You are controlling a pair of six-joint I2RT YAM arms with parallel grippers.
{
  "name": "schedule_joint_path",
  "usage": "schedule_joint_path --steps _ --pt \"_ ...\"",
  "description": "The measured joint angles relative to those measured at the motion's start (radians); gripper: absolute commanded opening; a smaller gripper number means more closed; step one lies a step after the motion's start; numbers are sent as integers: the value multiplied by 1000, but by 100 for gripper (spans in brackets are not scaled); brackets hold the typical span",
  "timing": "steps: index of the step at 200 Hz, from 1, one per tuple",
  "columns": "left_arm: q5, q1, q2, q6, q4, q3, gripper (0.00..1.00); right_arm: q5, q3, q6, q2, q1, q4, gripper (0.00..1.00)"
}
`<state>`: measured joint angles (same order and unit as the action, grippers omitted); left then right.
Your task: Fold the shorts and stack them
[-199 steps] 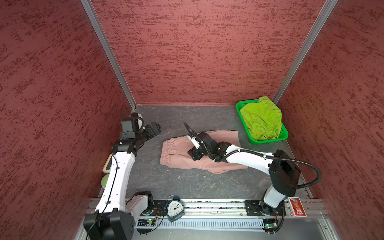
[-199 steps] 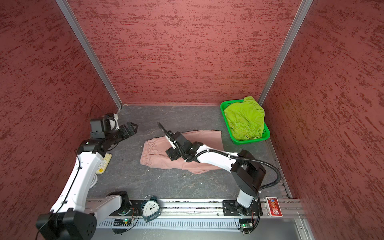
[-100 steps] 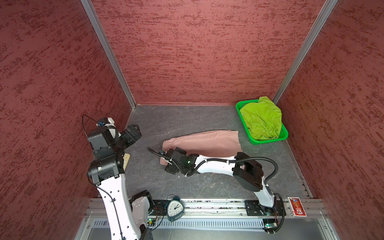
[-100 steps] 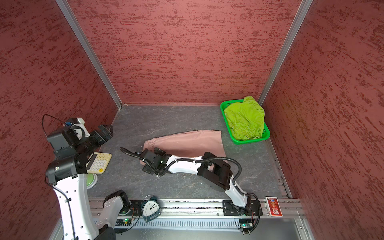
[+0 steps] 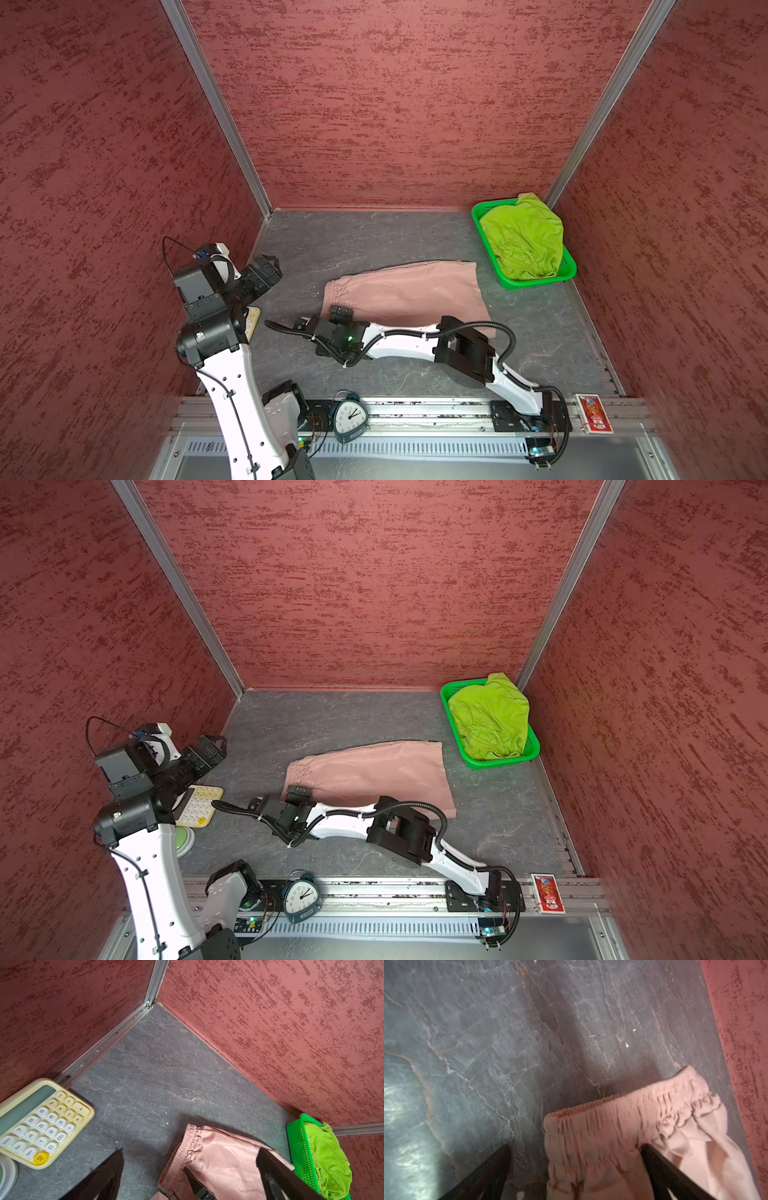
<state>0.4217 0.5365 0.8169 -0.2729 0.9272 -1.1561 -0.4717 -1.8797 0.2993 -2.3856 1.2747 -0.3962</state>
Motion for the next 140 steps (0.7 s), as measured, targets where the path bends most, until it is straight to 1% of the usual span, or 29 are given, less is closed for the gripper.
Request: schedule_joint_path --steps 4,19,44,80,96,107,140 --pt "1 2 0 0 0 0 99 -4 -4 4 -2 0 -3 99" --pt "7 8 3 0 0 0 99 -20 -19 27 -13 0 -5 92" --pt "18 17 14 0 0 0 99 -27 -29 43 -28 -5 -5 70" --pt "25 28 25 0 1 0 99 13 -27 33 -38 -30 -2 21" --pt "27 37 36 0 1 0 99 43 -8 7 -34 -36 31 5" --pt "35 47 51 0 0 0 99 68 39 -13 -12 -42 79 0" --pt "88 59 127 -8 0 -1 99 177 254 -106 114 -70 231 0"
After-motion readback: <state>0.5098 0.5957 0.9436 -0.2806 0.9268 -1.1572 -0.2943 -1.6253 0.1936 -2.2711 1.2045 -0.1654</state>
